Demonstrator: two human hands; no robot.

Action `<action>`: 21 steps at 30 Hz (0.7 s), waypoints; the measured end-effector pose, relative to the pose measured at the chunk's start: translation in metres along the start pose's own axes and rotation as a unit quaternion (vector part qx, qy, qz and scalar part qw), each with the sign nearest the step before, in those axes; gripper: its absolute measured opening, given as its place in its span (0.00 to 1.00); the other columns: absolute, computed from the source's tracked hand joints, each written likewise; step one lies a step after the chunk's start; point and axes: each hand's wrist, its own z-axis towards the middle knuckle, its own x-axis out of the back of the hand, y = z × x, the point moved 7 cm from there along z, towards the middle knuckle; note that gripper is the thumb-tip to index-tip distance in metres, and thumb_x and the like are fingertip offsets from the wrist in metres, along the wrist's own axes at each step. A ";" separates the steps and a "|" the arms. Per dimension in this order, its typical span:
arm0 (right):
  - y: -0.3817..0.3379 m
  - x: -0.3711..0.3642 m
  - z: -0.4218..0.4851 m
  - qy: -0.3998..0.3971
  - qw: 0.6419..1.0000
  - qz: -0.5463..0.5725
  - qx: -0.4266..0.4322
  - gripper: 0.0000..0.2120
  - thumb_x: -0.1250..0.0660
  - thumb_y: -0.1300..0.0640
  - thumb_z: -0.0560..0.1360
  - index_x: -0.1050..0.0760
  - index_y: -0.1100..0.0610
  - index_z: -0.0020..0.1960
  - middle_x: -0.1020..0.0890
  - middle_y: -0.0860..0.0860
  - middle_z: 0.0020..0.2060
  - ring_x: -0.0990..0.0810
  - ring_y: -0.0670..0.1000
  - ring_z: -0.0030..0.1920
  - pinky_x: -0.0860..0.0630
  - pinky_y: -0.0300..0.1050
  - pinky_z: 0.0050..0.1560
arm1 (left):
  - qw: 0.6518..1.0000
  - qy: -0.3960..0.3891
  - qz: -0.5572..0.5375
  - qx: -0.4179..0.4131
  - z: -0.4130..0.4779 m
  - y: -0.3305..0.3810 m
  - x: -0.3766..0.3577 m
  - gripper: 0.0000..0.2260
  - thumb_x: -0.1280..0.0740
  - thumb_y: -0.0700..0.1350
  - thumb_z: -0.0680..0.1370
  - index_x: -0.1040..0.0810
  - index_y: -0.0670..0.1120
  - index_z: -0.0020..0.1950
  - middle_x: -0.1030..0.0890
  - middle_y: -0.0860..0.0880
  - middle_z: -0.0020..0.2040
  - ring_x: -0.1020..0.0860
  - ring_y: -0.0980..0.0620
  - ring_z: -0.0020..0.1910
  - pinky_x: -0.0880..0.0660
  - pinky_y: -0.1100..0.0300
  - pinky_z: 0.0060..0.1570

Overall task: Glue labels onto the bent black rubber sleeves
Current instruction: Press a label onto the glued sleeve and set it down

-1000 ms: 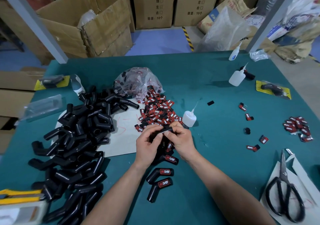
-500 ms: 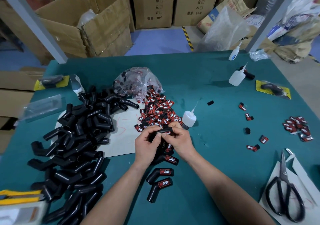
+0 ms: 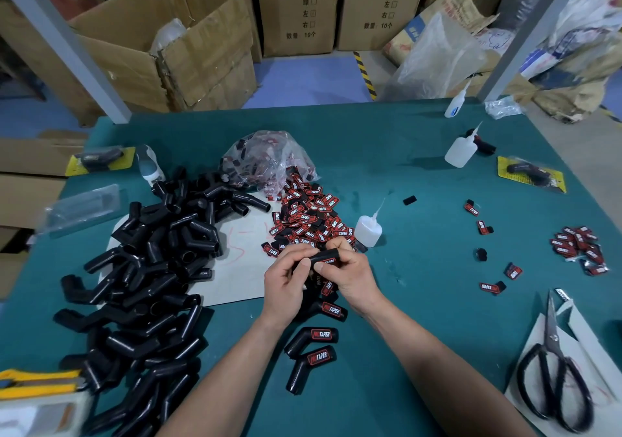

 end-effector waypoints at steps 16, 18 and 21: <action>0.001 0.003 0.003 0.019 0.999 0.034 -0.011 0.06 0.23 0.52 0.68 0.14 0.53 0.43 0.21 0.47 0.44 0.21 0.48 0.47 0.25 0.43 0.53 | 0.999 0.040 -0.003 0.029 0.002 -0.005 0.005 0.09 0.34 0.38 0.79 0.16 0.49 0.51 0.16 0.52 0.53 0.19 0.54 0.56 0.25 0.63 0.60; 0.002 0.004 0.003 0.020 0.999 0.028 -0.008 0.05 0.23 0.52 0.68 0.14 0.52 0.42 0.22 0.44 0.44 0.23 0.47 0.47 0.26 0.43 0.54 | 0.999 0.029 0.002 0.022 0.000 -0.003 0.003 0.06 0.32 0.43 0.78 0.17 0.48 0.52 0.17 0.49 0.52 0.19 0.52 0.56 0.25 0.61 0.61; 0.003 0.006 0.003 0.026 0.999 0.029 -0.008 0.04 0.24 0.54 0.68 0.15 0.53 0.41 0.24 0.43 0.44 0.24 0.48 0.48 0.26 0.45 0.55 | 0.999 0.025 0.018 0.021 0.000 -0.001 0.002 0.06 0.29 0.44 0.75 0.17 0.49 0.52 0.17 0.46 0.53 0.19 0.52 0.56 0.24 0.59 0.62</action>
